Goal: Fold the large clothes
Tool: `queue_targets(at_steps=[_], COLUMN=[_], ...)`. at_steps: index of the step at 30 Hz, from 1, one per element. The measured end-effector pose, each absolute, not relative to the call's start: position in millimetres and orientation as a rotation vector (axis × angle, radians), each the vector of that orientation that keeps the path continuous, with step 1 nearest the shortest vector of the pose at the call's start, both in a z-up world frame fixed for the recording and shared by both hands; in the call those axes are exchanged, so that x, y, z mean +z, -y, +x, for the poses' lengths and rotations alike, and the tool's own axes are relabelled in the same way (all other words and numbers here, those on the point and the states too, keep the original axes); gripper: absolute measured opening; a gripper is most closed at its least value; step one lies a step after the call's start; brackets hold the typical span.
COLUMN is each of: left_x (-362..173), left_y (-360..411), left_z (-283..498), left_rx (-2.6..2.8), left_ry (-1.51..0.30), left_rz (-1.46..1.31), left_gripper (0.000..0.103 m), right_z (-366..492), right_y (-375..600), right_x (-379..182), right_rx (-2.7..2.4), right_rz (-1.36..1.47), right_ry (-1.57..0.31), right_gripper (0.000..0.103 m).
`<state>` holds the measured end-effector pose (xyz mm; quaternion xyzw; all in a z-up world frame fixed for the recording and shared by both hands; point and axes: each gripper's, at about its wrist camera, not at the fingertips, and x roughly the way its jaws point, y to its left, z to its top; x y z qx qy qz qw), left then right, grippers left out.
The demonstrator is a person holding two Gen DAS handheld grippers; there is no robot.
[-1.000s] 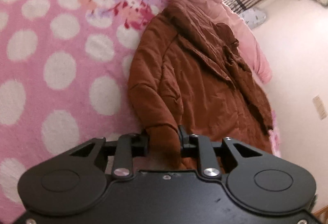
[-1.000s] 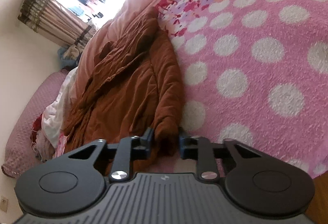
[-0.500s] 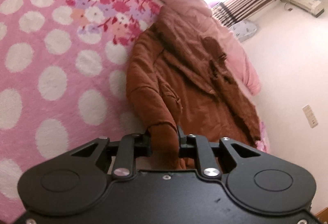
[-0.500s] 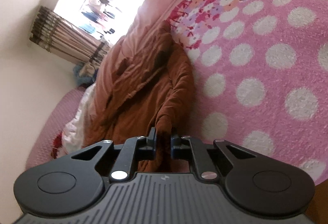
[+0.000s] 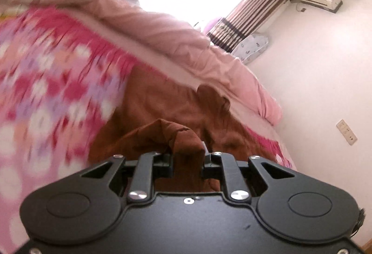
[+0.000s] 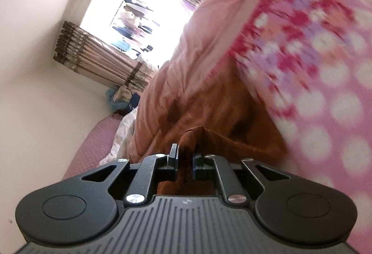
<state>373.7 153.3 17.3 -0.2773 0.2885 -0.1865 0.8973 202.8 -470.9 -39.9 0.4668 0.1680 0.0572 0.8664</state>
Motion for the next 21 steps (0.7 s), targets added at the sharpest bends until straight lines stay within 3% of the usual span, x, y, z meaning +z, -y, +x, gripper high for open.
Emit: queue_targets(at_steps=[6,11,14,16,18,20,21], left_x=[37,0,-35,-53,-52,-32,-20], left_y=[-145,-130,-122,-125,-134,-146,-152], left_z=[483,572,610,627,630,620,611], left_rx=[-0.329,-0.259,-0.225,-0.226,-0.252,-0.263,-0.246], left_ry=[-0.584,-0.666,-0.754,-0.796,-0.793,-0.739,-0.690], left_rz=[-0.523,-0.509,-0.501,-0.548,-0.605,-0.625,-0.605], left_gripper=[0.016,0.019,0.031,0.032,0.038,0.058,0.063], right_z=[293,377,417,441,450,448,442], right_y=[498,522,530,535,538,541,541], right_x=[-3,-12,-36,-58,-76,-84,-82], right_rx=[0.093,0.010,-0.056,-0.093,-0.107,-0.085,-0.067], right_rz=[0.964,0.976,0.983,0.991,1.044,1.098,1.097], right_ry=[-0.329,-0.371,-0.430,-0.481,-0.488,-0.473,-0.450], right_gripper=[0.011,0.011,0.012,0.015,0.023,0.030,0.039])
